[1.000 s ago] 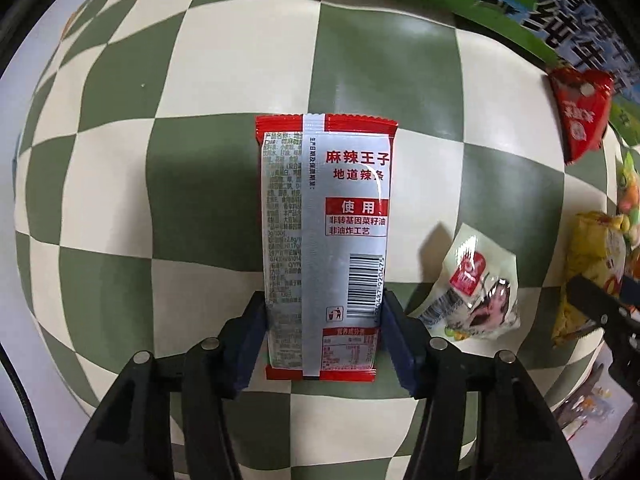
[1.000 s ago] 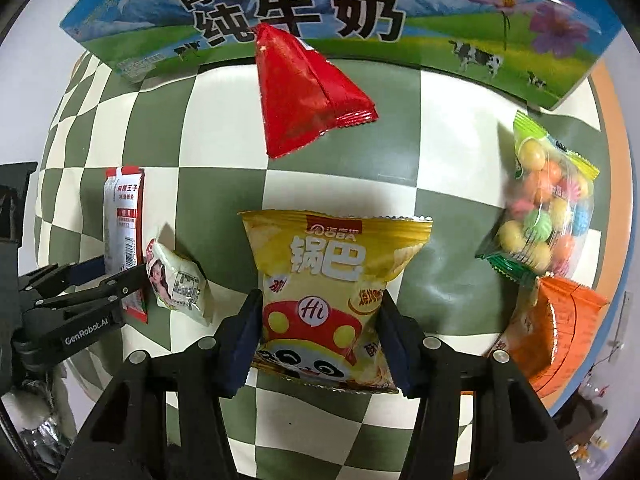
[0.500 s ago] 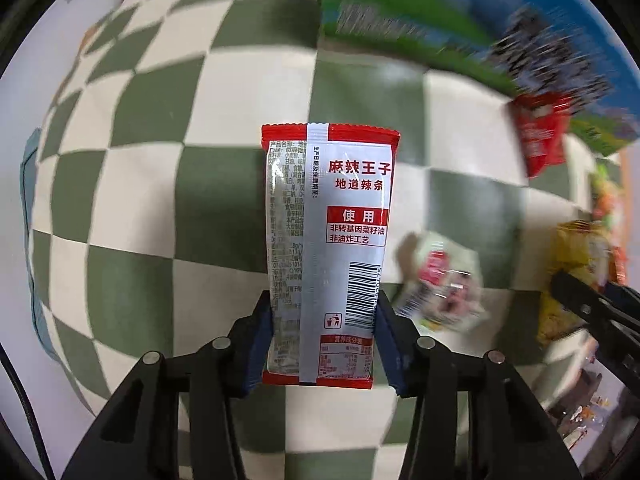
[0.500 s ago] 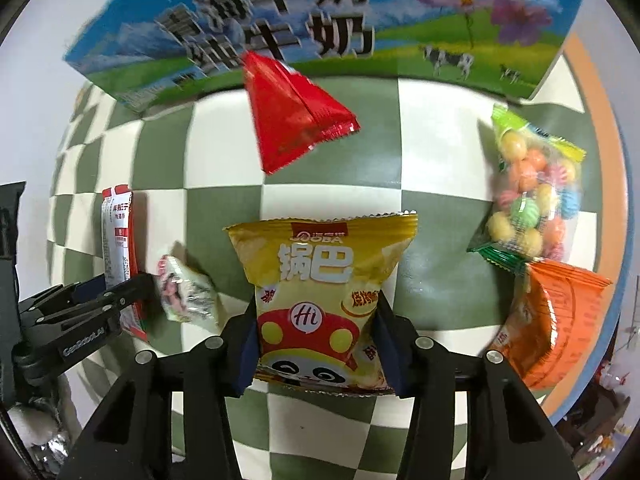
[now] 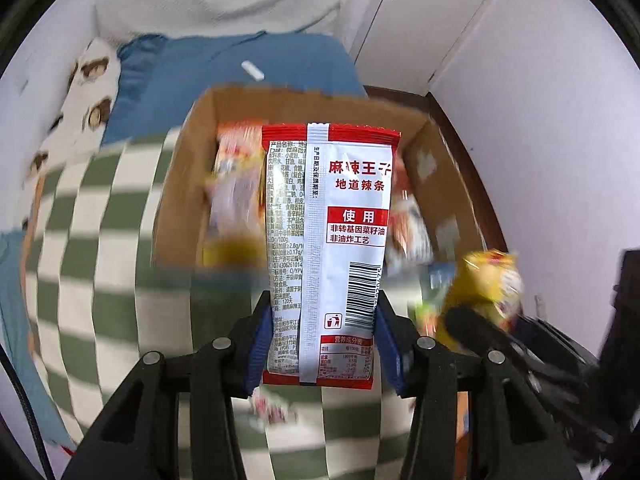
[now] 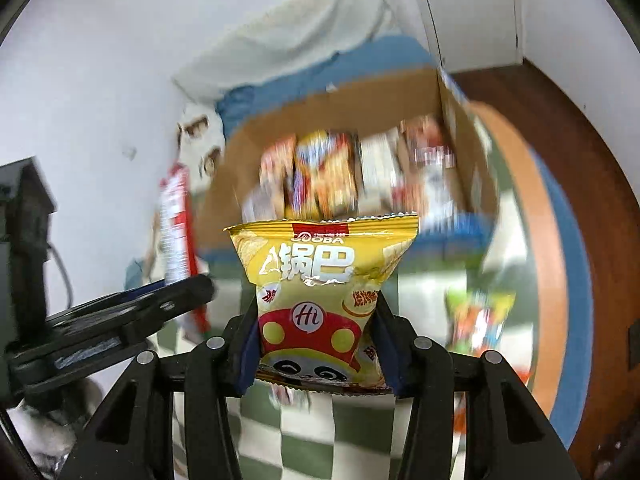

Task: Organize snacks
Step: 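Carry both packets into the box and open both tools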

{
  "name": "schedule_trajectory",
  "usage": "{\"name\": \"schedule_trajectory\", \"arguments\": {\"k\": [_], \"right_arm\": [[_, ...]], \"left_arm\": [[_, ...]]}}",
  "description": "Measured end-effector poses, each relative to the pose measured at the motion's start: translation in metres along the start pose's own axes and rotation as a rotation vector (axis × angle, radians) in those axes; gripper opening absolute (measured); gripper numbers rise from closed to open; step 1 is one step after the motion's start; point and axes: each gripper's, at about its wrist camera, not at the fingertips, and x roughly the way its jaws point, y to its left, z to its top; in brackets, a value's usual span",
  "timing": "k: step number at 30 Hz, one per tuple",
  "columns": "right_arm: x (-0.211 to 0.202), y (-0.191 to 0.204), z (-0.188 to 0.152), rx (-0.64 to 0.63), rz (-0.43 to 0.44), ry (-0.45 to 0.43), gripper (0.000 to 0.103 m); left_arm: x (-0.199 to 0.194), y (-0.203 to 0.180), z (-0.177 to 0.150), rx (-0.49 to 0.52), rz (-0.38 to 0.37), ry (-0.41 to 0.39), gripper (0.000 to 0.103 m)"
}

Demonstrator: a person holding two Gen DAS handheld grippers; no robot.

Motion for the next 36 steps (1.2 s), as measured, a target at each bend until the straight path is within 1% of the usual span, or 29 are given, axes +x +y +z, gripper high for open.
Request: {"name": "schedule_trajectory", "arguments": {"k": [2, 3, 4, 6, 8, 9, 12, 14, 17, 18, 19, 20, 21, 22, 24, 26, 28, 33, 36], "right_arm": [[0.001, 0.004, 0.025, -0.021, -0.031, -0.040, 0.051], [0.004, 0.003, 0.034, -0.027, -0.043, -0.055, 0.051], [0.009, 0.006, 0.045, -0.032, -0.057, -0.059, 0.051], [0.032, 0.005, 0.065, -0.025, -0.069, -0.034, 0.051], [0.054, 0.001, 0.080, -0.027, -0.081, -0.004, 0.051], [0.067, -0.001, 0.086, -0.029, -0.089, 0.018, 0.051], [0.096, -0.005, 0.094, -0.034, -0.100, 0.070, 0.051], [0.113, -0.007, 0.096, -0.038, -0.106, 0.104, 0.051], [0.132, -0.012, 0.093, -0.034, -0.093, 0.149, 0.052], [0.136, -0.014, 0.091, -0.023, -0.082, 0.171, 0.054], [0.142, -0.017, 0.090, -0.009, -0.075, 0.192, 0.060], [0.143, -0.017, 0.088, -0.009, -0.089, 0.217, 0.085], [0.147, -0.018, 0.087, -0.011, -0.110, 0.233, 0.099], [0.148, -0.018, 0.087, -0.014, -0.117, 0.233, 0.099], [0.149, -0.020, 0.084, -0.017, -0.130, 0.252, 0.099], [0.150, -0.020, 0.084, -0.018, -0.137, 0.256, 0.099], [0.147, -0.020, 0.085, -0.021, -0.165, 0.251, 0.099], [0.138, -0.023, 0.088, -0.018, -0.225, 0.236, 0.099], [0.136, -0.029, 0.090, -0.009, -0.248, 0.234, 0.099]], "left_arm": [[0.014, -0.002, 0.030, -0.001, 0.020, 0.008, 0.045], [0.024, -0.002, 0.045, -0.009, 0.019, 0.031, 0.045], [0.036, -0.001, 0.057, -0.027, 0.004, 0.063, 0.045], [0.062, 0.002, 0.076, -0.059, -0.011, 0.132, 0.045], [0.085, 0.006, 0.084, -0.089, -0.023, 0.198, 0.045], [0.100, 0.008, 0.089, -0.091, -0.012, 0.233, 0.045], [0.120, 0.008, 0.090, -0.093, 0.000, 0.284, 0.045], [0.130, 0.010, 0.090, -0.104, -0.006, 0.315, 0.045], [0.141, 0.017, 0.088, -0.120, 0.007, 0.342, 0.049], [0.145, 0.020, 0.085, -0.121, 0.014, 0.356, 0.050], [0.148, 0.021, 0.082, -0.122, 0.022, 0.370, 0.051], [0.150, 0.022, 0.080, -0.120, 0.035, 0.379, 0.052], [0.151, 0.023, 0.079, -0.114, 0.040, 0.379, 0.060], [0.152, 0.024, 0.079, -0.113, 0.036, 0.377, 0.079], [0.151, 0.026, 0.078, -0.110, 0.044, 0.370, 0.094], [0.149, 0.028, 0.077, -0.111, 0.051, 0.358, 0.094], [0.147, 0.031, 0.076, -0.113, 0.061, 0.346, 0.094], [0.134, 0.036, 0.072, -0.082, 0.126, 0.293, 0.094], [0.127, 0.039, 0.067, -0.071, 0.144, 0.262, 0.094]]}}
